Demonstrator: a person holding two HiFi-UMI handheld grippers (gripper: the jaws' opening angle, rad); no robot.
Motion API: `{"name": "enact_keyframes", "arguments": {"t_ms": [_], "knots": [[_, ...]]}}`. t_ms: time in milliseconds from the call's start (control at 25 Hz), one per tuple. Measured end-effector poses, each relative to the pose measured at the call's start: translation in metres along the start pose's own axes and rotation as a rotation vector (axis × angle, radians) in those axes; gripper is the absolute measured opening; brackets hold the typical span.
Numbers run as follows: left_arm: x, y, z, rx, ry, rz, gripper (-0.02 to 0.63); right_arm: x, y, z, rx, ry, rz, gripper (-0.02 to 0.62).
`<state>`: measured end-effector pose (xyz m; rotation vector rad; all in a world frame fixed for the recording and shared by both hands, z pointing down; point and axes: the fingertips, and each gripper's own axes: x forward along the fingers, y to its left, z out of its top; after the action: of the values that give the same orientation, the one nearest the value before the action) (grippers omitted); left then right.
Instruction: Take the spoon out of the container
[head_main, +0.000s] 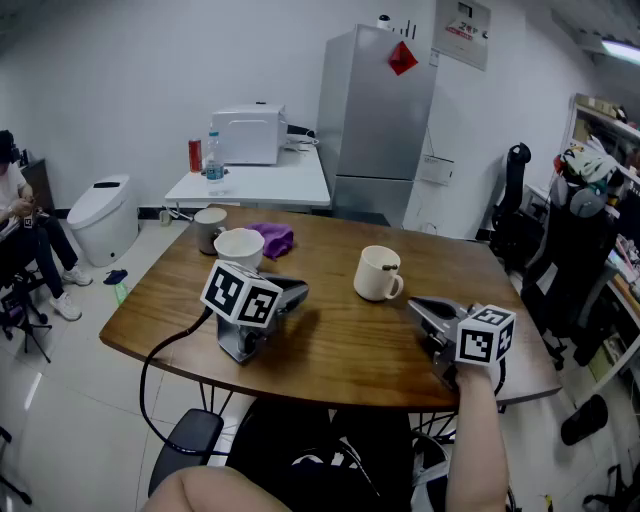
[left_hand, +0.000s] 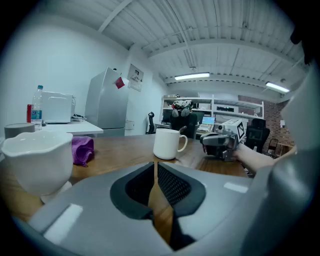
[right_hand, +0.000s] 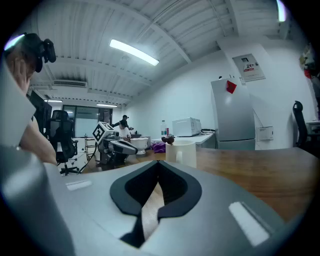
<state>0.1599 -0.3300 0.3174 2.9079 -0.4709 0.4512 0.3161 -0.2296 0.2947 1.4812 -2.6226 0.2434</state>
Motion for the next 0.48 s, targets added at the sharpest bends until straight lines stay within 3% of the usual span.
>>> {"name": "enact_keyframes", "arguments": {"t_ms": [480], "knots": [[0.0042, -0.0009, 0.0027, -0.002, -0.002, -0.006, 0.021, -0.0027, -0.0038, 0.0017, -0.002, -0.004, -0.013, 0.003]]}}
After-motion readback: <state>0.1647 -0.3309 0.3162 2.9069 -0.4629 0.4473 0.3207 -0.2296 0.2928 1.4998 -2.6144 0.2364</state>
